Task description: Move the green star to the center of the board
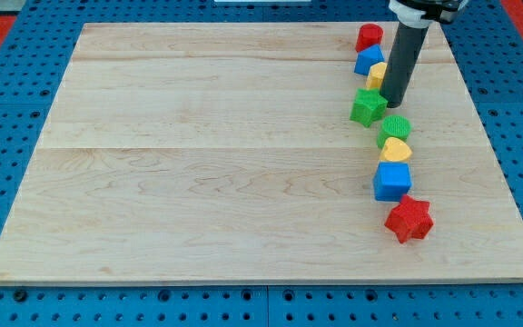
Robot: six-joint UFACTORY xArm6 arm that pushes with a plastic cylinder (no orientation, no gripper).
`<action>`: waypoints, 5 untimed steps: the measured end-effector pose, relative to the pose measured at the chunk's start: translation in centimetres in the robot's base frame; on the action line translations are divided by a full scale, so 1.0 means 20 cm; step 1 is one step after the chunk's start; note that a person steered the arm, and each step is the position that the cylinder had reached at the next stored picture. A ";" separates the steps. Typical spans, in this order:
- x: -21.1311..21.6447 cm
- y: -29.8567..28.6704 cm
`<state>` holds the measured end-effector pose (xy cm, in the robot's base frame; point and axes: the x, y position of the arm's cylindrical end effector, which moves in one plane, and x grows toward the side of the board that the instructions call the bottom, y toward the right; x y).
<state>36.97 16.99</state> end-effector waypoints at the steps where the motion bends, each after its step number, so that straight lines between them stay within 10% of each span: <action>1: 0.07 -0.01; 5: -0.01 -0.41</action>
<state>36.76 8.78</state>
